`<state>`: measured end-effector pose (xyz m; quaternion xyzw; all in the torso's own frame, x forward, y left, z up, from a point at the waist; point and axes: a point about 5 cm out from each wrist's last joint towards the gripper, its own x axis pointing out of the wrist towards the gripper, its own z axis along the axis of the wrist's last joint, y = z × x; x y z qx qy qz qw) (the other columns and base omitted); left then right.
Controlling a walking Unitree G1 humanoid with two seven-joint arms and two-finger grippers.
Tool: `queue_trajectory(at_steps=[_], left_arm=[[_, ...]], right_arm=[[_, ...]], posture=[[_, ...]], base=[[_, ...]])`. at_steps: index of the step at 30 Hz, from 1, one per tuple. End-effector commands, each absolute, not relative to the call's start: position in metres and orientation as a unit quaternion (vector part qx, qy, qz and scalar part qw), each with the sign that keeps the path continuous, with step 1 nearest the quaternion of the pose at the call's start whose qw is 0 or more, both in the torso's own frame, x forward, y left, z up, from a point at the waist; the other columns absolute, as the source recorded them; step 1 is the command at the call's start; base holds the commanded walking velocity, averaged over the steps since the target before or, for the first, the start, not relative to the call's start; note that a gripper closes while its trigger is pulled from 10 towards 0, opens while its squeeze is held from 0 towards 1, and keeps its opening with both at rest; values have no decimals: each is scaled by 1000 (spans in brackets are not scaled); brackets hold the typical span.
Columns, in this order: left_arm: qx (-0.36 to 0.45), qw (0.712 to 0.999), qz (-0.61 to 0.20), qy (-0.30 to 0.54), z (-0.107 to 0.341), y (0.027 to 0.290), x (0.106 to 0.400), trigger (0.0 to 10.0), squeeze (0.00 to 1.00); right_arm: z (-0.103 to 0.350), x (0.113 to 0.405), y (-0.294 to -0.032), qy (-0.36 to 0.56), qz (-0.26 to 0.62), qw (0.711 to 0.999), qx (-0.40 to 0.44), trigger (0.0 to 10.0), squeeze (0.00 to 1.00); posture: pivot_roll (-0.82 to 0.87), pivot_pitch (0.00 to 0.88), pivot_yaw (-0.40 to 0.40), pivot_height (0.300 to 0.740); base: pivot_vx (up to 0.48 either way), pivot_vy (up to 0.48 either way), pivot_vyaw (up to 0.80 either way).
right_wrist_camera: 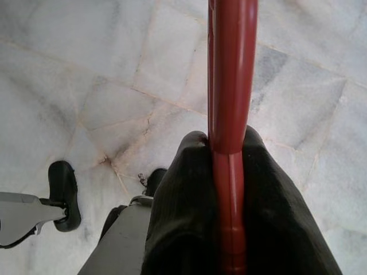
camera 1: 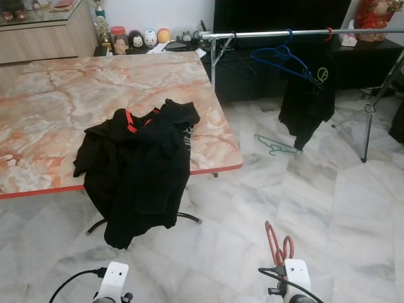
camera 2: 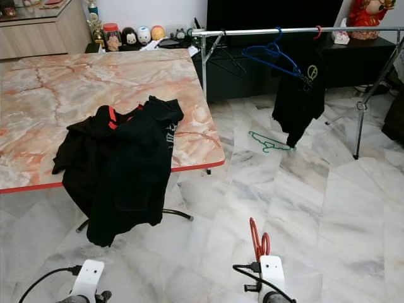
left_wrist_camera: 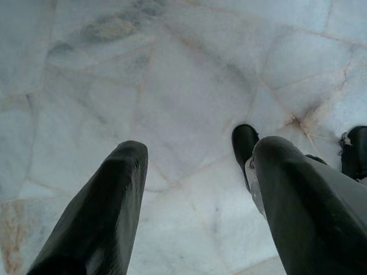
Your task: Hang hanger
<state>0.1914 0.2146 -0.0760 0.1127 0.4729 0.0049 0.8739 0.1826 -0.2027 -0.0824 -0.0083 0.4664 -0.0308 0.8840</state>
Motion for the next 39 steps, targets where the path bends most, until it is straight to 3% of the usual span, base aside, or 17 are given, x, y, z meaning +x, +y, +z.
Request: queue_trajectory(at_steps=[1, 17, 39], left_arm=[[112, 870, 0, 480, -78, 213, 188, 10000, 0], [132, 866, -22, 482, -81, 210, 183, 10000, 0], [147, 874, -14, 464, -67, 225, 205, 10000, 0]], right_arm=[[-82, 183, -204, 464, -30, 885, -14, 10000, 0], [-83, 180, -207, 469, -35, 882, -14, 10000, 0], [-74, 203, -191, 449, -36, 893, 0, 10000, 0]], posture=[[-11, 0, -32, 740], [-27, 0, -25, 740], [22, 0, 13, 740]], base=[[0, 0, 0], [0, -162, 0], [0, -66, 0]])
